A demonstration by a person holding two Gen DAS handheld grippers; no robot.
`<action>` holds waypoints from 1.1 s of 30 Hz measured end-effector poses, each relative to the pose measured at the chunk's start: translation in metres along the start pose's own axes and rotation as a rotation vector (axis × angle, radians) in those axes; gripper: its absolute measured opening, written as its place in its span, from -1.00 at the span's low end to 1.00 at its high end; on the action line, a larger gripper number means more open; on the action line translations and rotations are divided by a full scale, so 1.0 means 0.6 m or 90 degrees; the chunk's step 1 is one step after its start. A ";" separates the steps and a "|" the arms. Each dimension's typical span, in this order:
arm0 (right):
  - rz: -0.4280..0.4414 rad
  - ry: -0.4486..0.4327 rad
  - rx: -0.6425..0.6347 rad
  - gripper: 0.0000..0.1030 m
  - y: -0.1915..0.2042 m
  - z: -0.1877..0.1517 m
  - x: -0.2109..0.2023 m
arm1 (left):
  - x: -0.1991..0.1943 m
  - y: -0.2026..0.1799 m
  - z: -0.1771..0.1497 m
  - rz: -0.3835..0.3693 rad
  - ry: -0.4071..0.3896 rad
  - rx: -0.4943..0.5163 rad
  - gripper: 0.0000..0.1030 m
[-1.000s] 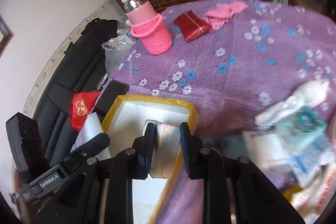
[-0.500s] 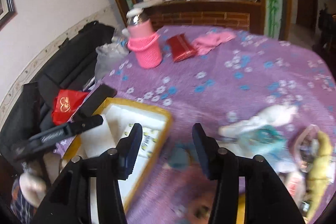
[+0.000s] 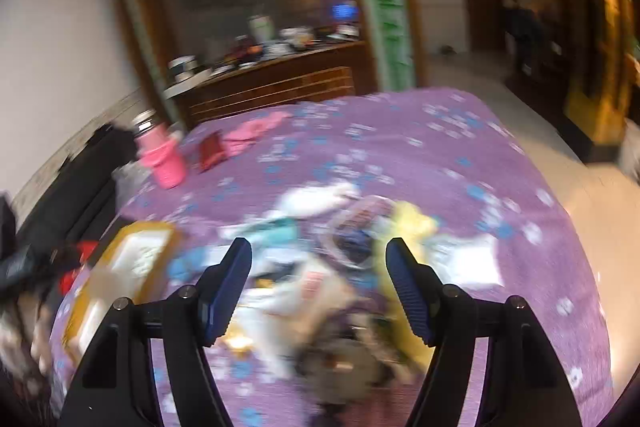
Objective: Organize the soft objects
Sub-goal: 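Place the foam block in the box with left tool while right tool places tissue pack, then grasp the pink fuzzy plush with the left tool while the right tool grasps the yellow cloth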
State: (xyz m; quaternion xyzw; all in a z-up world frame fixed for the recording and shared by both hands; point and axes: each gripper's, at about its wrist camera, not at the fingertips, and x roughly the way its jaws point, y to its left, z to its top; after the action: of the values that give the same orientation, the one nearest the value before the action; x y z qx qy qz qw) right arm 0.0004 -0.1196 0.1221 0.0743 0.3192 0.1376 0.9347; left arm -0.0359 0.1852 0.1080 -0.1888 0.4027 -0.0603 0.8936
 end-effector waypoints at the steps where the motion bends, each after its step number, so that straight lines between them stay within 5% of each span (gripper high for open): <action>1: -0.011 -0.001 0.019 0.33 -0.024 -0.006 0.000 | 0.009 -0.018 -0.011 0.004 0.011 0.015 0.90; 10: -0.060 -0.020 0.167 0.33 -0.199 -0.067 0.032 | 0.104 -0.141 -0.097 0.057 0.073 0.185 0.87; 14: -0.056 -0.013 0.208 0.33 -0.241 -0.085 0.045 | 0.128 -0.158 -0.109 0.078 0.087 0.265 0.63; 23: -0.020 0.004 0.217 0.33 -0.237 -0.093 0.047 | 0.194 -0.170 -0.107 0.089 0.121 0.308 0.61; 26: -0.021 0.008 0.214 0.34 -0.234 -0.094 0.047 | 0.212 -0.175 -0.110 0.090 0.139 0.330 -0.07; 33: -0.036 0.014 0.240 0.34 -0.251 -0.099 0.051 | 0.156 -0.168 -0.104 0.052 0.076 0.277 -0.11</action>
State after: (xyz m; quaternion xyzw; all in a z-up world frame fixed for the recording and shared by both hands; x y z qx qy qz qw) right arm 0.0188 -0.2504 0.0236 0.2374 0.3513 0.0497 0.9043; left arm -0.0151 0.0497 0.0437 0.0290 0.4394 -0.1207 0.8897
